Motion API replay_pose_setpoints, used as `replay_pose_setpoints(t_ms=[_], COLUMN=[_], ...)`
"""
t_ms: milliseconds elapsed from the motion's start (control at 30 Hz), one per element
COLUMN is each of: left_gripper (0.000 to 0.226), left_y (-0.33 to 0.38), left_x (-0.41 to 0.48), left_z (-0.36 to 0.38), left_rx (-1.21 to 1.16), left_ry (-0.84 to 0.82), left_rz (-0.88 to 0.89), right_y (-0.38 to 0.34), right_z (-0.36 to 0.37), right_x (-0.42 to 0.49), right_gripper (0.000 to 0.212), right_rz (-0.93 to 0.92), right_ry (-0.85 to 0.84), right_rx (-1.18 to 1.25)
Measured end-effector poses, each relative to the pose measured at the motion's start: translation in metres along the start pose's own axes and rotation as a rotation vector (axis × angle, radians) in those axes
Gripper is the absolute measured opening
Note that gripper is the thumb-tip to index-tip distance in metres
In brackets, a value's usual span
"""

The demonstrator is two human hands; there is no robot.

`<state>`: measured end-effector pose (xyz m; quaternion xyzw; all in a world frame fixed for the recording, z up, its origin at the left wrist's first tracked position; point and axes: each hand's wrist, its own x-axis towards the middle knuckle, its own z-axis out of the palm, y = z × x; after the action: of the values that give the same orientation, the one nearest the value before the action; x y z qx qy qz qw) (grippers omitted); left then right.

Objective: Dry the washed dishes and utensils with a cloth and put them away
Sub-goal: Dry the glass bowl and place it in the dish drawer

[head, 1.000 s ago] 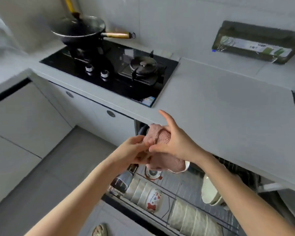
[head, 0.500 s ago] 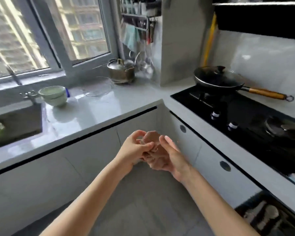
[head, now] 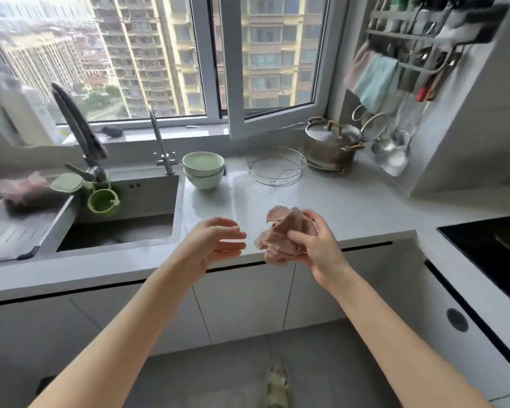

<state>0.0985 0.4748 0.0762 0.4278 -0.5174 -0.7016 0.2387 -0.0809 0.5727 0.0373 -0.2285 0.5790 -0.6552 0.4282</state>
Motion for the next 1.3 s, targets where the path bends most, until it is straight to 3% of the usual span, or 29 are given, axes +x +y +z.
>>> replay_pose_setpoints(t_ms=[133,267,533,600,700,767,867,1033,1133,1300], left_gripper=[0.003,0.017,0.02,0.03,0.044,0.043,0.051,0.064,0.043,0.025], left_y=[0.016,0.037,0.063,0.064,0.065,0.071,0.081,0.091,0.09,0.095], left_x=[0.084,0.182,0.356,0.384,0.418,0.437,0.471,0.507,0.515,0.517], left_z=[-0.031,-0.06,-0.106,-0.114,-0.129,-0.14,-0.156,-0.176,-0.182,-0.181], left_rx=[0.009,0.048,0.155,0.327,1.025,1.399,1.644,1.639,1.48,1.605], left_ry=[0.177,0.38,0.658,0.706,0.8,0.744,0.614,0.393,0.292,0.191], left_rz=[-0.009,-0.036,-0.182,-0.214,-0.104,0.044,0.089,-0.144,-0.217,-0.15], right_y=[-0.01,-0.029,-0.054,-0.052,-0.047,-0.044,-0.041,-0.035,-0.031,-0.026], right_z=[0.015,0.037,0.071,0.077,0.083,0.088,0.094,0.107,0.117,0.133], right_x=[0.093,0.19,0.341,0.363,0.389,0.404,0.417,0.428,0.432,0.436], right_gripper=[0.067,0.079,0.076,0.076,0.07,0.069,0.073,0.074,0.071,0.072], right_rz=[0.02,0.071,0.092,0.101,0.089,0.086,0.092,0.106,0.112,0.126], right_ry=[-0.102,-0.201,-0.284,-0.273,-0.257,-0.233,-0.186,-0.098,-0.062,-0.045], right_rx=[-0.141,-0.231,-0.309,-0.317,-0.35,-0.366,-0.369,-0.345,-0.339,-0.325])
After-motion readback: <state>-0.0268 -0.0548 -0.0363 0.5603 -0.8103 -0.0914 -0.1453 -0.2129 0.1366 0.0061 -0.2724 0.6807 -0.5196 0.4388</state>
